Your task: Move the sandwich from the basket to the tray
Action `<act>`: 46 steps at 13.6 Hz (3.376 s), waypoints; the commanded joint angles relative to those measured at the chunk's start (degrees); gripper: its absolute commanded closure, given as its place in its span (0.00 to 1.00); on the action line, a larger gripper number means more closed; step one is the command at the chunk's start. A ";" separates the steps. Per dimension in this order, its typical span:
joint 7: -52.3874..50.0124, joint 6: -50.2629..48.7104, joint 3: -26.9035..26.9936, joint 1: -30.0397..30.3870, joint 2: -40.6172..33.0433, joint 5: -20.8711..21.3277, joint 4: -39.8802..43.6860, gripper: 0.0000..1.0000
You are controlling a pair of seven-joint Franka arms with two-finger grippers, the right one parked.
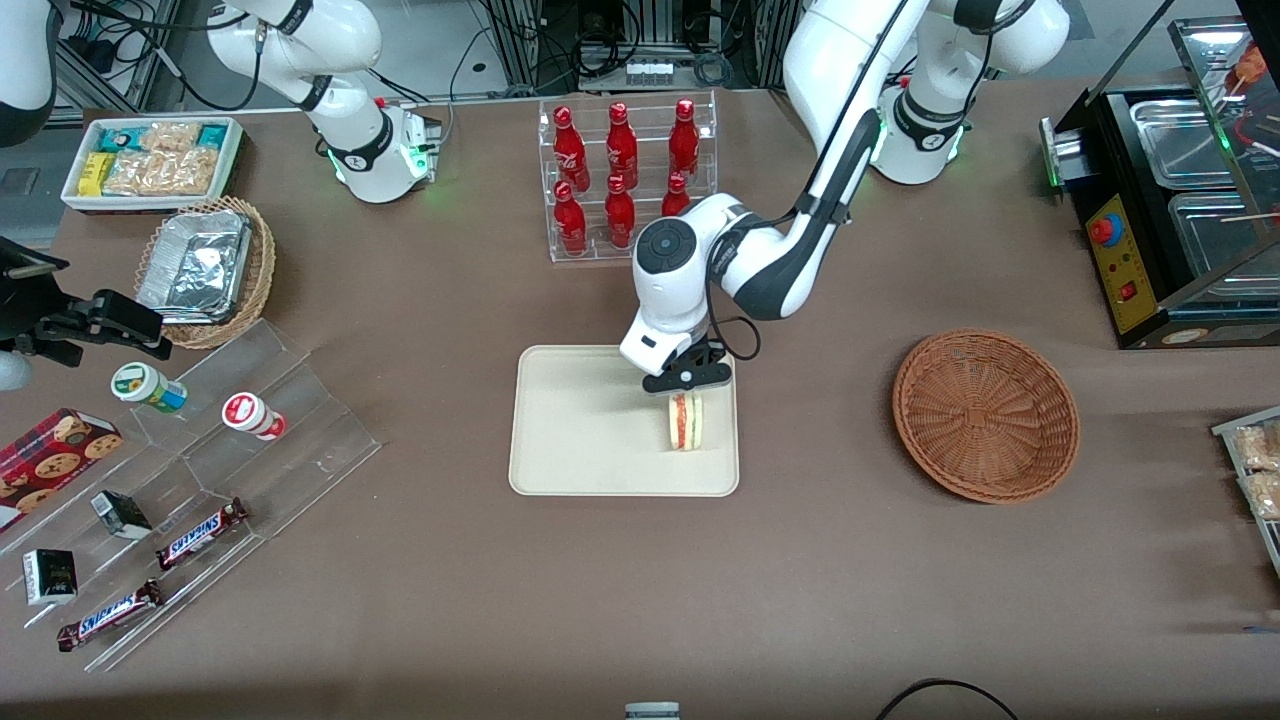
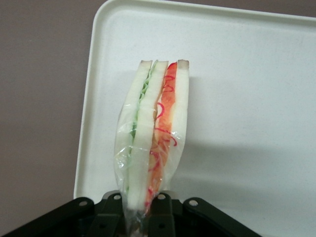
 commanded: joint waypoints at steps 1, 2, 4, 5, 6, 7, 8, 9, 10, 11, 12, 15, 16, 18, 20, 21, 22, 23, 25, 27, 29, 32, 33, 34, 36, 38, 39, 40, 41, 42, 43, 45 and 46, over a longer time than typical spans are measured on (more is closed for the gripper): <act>0.97 0.43 0.76 -0.71 1.78 -0.05 1.82 0.97; 1.06 0.43 0.76 -0.54 2.66 -0.14 1.99 0.97; 1.15 0.34 0.76 -0.62 3.54 0.04 2.79 0.96; 1.06 0.34 0.76 -0.62 3.72 0.04 2.79 0.91; 0.89 0.34 0.76 -0.62 3.81 0.04 2.87 0.60; 0.80 0.26 0.85 -0.71 3.63 0.21 2.87 0.16; 0.80 -0.27 0.85 -0.71 3.20 0.21 2.79 0.01; 0.62 -0.79 0.94 -0.62 2.41 0.21 2.79 0.00; 0.27 -2.28 1.02 -0.45 0.84 0.13 2.79 0.00; 0.27 -5.51 1.11 -0.01 -1.96 0.04 2.79 0.00; 0.27 -9.11 1.37 0.34 -5.30 -0.57 2.70 0.00; 0.88 -20.81 1.55 2.89 -15.32 -0.84 2.53 0.00; 0.88 -23.71 1.73 3.68 -18.05 -0.84 2.44 0.00; 1.41 -27.50 1.73 6.14 -22.54 -0.84 2.09 0.00; 4.39 -30.93 1.82 8.85 -26.84 -0.75 1.56 0.00; 6.66 -31.73 1.82 11.13 -29.30 -0.84 0.77 0.00; 9.30 -32.69 1.82 12.98 -31.76 -0.84 -0.02 0.00; 11.50 -33.75 1.82 15.00 -33.96 -0.93 -0.90 0.00; 16.85 -34.55 1.82 19.31 -38.53 -0.93 -4.14 0.00; 25.28 -33.94 2.43 24.40 -43.63 -1.63 -8.01 0.00; 31.53 -34.90 4.44 26.97 -46.36 -3.04 -9.33 0.00; 36.48 -34.90 9.01 27.24 -50.67 -2.95 -12.50 0.00; 36.57 -34.99 9.89 27.15 -51.03 -2.78 -12.59 0.00; 36.92 -35.25 10.34 27.24 -51.12 -2.51 -12.68 0.00; 36.92 -35.69 10.43 27.33 -51.04 -1.99 -11.90 0.00; 37.01 -35.69 11.04 28.03 -49.90 -1.98 -9.79 0.00; 36.92 -35.69 11.57 28.47 -49.20 -1.98 -8.56 0.00; 37.27 -35.69 12.79 28.82 -49.02 -1.98 -7.77 0.00; 38.66 -35.78 14.11 28.82 -49.10 -2.07 -7.15 0.00; 40.68 -37.00 14.29 28.73 -49.01 -2.07 -6.54 0.00; 41.83 -38.32 14.21 28.65 -48.58 -2.16 -5.83 0.00; 42.37 -38.59 14.21 28.12 -47.09 -2.16 -5.21 0.00; 42.20 -38.68 13.77 27.94 -46.21 -2.16 -5.21 0.00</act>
